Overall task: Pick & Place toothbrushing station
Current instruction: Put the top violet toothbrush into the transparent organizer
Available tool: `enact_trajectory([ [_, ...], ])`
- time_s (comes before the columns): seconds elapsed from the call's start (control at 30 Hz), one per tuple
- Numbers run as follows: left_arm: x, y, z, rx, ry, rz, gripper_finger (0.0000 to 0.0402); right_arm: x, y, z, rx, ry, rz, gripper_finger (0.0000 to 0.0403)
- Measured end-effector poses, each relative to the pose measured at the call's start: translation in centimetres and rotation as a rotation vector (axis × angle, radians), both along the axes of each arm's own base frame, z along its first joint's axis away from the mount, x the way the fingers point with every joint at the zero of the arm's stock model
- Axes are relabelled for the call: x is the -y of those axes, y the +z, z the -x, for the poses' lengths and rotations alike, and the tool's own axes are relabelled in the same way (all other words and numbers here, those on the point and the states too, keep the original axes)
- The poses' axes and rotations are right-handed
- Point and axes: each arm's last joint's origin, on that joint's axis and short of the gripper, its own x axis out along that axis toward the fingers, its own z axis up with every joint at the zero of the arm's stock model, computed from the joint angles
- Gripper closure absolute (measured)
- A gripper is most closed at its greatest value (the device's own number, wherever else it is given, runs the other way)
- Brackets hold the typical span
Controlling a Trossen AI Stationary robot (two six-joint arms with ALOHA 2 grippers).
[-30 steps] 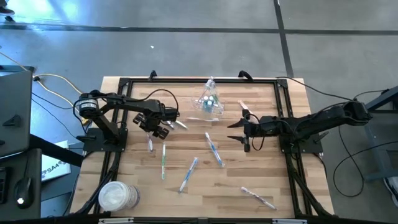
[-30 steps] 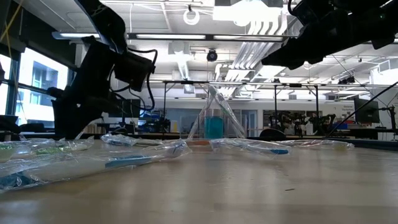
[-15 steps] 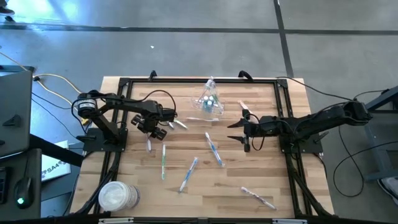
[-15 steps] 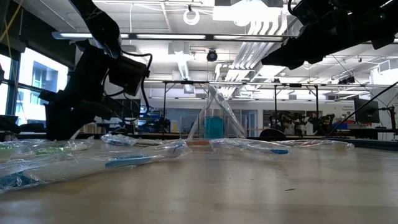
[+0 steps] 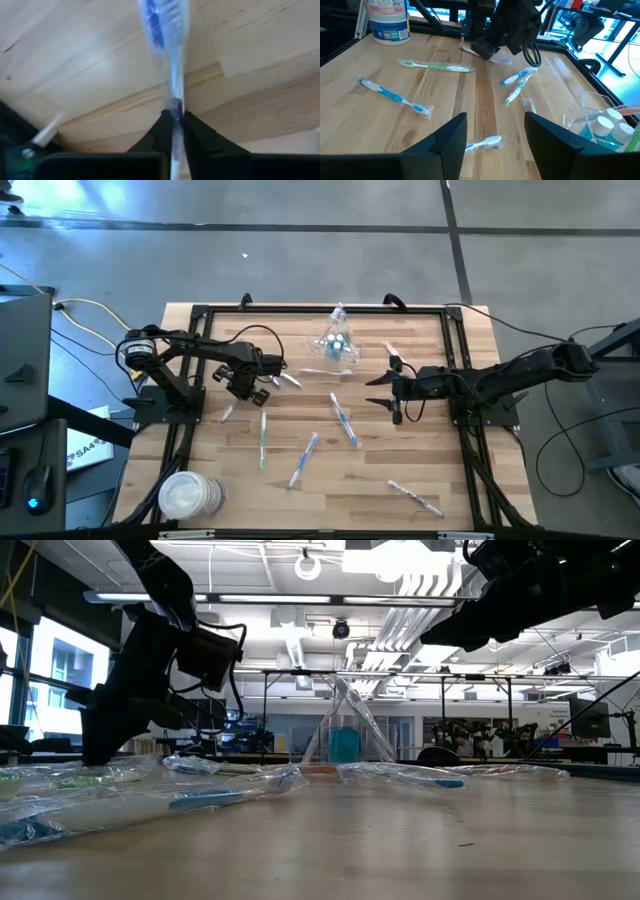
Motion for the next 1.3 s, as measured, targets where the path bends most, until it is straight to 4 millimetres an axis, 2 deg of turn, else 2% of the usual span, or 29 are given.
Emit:
enact_trajectory([
  [0.23,0.0,0.1,0.2,-0.015,-0.006,-0.021,0.0389,0.0,0.0,0.0,0.000,0.000,0.000,0.0212],
  [0.4,-0.2,1.3,0.0,0.026,-0.010,-0.056,0.0395,0.0,0.0,0.0,0.000,0.000,0.000,0.0212],
  [0.7,-0.5,7.5,-1.0,0.267,-0.016,-0.164,0.0397,0.0,0.0,0.0,0.002,-0.001,-0.004,0.0212],
  [0.87,-0.5,11.5,-1.3,0.452,-0.083,-0.328,0.0397,0.0,0.0,0.0,0.002,-0.001,-0.005,0.0212],
  [1.1,0.7,16.4,-2.9,0.832,-0.347,-0.650,0.0397,-0.1,0.1,0.0,0.012,0.019,-0.046,0.0212],
  [1.3,1.0,18.3,-5.1,1.026,-0.549,-0.826,0.0396,-0.1,0.1,0.0,0.015,0.007,-0.112,0.0212],
])
